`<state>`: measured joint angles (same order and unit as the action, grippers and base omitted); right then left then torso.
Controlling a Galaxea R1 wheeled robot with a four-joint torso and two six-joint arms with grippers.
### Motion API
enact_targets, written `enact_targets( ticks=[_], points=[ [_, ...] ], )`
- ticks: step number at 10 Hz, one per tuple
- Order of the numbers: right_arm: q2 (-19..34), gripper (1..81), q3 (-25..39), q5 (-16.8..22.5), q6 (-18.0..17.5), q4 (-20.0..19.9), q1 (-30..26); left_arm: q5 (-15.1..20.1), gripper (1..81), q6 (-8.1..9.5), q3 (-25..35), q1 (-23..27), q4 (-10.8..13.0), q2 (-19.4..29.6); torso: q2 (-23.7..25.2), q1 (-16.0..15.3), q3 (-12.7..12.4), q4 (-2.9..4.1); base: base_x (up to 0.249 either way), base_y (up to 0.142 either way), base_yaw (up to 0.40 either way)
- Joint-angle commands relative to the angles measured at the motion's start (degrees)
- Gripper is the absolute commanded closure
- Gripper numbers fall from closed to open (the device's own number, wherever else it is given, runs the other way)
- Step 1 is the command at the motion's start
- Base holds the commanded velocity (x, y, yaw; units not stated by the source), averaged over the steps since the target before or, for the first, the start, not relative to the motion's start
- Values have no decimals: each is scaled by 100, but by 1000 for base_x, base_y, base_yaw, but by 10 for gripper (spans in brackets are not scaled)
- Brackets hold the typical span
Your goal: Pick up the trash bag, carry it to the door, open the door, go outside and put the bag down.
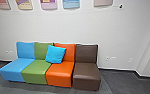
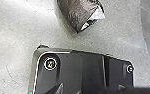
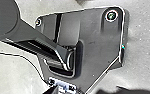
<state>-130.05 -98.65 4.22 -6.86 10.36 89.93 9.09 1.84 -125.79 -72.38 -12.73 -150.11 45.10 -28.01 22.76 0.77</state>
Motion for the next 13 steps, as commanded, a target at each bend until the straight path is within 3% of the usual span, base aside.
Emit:
enact_targets(
  ticks=[1, 5, 6, 9, 13],
  points=[
    [433, 10, 338, 334, -8, -25, -216, 506, 10, 27, 20, 605, -116, 174, 551, -356, 517, 0, 0, 0, 0],
    [837, 10, 751, 316, -17, -8, -216, 752, 10, 27, -7, 992, -248, 157, 1364, -876, 1286, 0, 0, 0, 0],
    [960, 10, 882, 316, -17, -8, -242, 822, 10, 27, -7, 1071, -353, 157, 1561, -1003, 935, 0, 0, 0, 0],
    [1277, 10, 1234, 334, -26, -34, -401, 900, 10, 36, -24, 1273, -449, 148, 2024, -1294, 1182, 0, 0, 0, 0],
    [1444, 10, 1375, 334, -52, -34, -445, 1086, 10, 27, -331, 1485, -599, -53, 2857, -1816, 1208, 0, 0, 0, 0]
  ],
)
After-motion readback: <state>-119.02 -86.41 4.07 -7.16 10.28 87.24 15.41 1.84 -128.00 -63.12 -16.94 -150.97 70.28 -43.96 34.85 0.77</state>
